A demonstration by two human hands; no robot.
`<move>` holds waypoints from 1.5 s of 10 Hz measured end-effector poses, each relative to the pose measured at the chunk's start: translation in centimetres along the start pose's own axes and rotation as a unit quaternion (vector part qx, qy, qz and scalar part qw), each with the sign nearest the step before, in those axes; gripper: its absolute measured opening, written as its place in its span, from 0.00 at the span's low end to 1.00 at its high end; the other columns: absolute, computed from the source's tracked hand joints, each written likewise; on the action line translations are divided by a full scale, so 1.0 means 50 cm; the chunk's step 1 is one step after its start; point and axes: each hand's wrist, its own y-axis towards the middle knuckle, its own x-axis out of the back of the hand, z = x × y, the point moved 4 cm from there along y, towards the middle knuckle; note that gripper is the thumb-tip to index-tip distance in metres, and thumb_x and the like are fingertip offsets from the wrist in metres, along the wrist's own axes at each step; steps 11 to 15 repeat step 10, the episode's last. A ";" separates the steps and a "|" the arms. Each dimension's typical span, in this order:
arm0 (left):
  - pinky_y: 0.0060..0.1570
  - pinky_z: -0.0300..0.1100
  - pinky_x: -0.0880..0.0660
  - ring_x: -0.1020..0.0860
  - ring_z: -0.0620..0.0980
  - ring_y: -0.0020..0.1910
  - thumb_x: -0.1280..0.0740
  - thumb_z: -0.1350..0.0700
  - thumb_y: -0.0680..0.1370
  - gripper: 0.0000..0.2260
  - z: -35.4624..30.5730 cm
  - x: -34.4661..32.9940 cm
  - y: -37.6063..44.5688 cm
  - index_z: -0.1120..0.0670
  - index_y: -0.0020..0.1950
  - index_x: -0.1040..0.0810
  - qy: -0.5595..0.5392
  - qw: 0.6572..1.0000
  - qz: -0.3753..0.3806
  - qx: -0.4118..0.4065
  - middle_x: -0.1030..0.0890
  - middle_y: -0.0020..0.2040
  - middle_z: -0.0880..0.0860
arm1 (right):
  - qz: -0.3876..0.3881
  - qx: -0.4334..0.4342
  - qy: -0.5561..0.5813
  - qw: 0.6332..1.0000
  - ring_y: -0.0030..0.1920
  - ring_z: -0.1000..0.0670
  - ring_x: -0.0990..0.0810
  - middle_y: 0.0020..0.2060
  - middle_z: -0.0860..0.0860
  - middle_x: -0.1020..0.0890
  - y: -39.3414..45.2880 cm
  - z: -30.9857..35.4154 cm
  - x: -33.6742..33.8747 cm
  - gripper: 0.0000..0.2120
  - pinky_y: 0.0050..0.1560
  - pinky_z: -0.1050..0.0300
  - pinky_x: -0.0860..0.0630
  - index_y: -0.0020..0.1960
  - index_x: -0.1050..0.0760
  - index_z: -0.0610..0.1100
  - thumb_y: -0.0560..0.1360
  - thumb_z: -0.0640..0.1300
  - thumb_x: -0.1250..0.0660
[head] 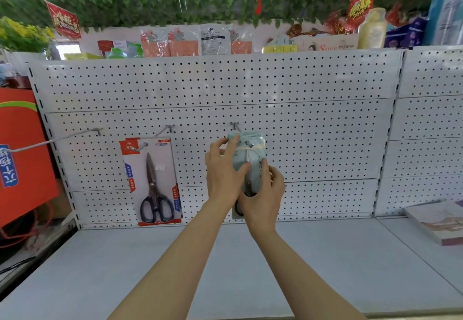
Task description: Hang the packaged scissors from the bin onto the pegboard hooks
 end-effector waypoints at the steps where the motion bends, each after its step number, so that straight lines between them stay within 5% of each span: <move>1: 0.55 0.42 0.28 0.34 0.48 0.64 0.26 0.55 0.73 0.31 0.007 -0.004 0.006 0.45 0.74 0.33 0.005 1.000 0.002 -0.016 0.35 0.69 0.46 | 0.002 -0.008 -0.002 1.000 0.67 0.47 0.35 0.68 0.49 0.35 0.013 -0.006 -0.009 0.42 0.60 0.54 0.27 0.76 0.42 0.49 0.68 0.45 0.25; 5: 0.49 0.51 0.20 0.35 0.44 0.67 0.26 0.53 0.73 0.35 0.030 -0.007 0.005 0.39 0.75 0.38 0.016 0.999 0.011 -0.042 0.37 0.71 0.42 | -0.016 -0.028 -0.024 0.999 0.66 0.51 0.29 0.71 0.54 0.35 0.018 0.008 -0.015 0.37 0.55 0.48 0.22 0.76 0.45 0.55 0.73 0.49 0.30; 10: 0.57 0.46 0.25 0.38 0.46 0.72 0.31 0.47 0.76 0.39 0.037 0.059 -0.047 0.39 0.79 0.52 0.093 0.993 0.066 -0.019 0.44 0.78 0.44 | 0.023 -0.006 -0.107 0.994 0.70 0.51 0.34 0.73 0.53 0.36 -0.005 0.012 0.038 0.41 0.58 0.49 0.25 0.77 0.46 0.51 0.70 0.57 0.29; 15: 0.57 0.46 0.25 0.38 0.46 0.72 0.31 0.47 0.76 0.39 0.037 0.059 -0.047 0.39 0.79 0.52 0.093 0.993 0.066 -0.019 0.44 0.78 0.44 | 0.023 -0.006 -0.107 0.994 0.70 0.51 0.34 0.73 0.53 0.36 -0.005 0.012 0.038 0.41 0.58 0.49 0.25 0.77 0.46 0.51 0.70 0.57 0.29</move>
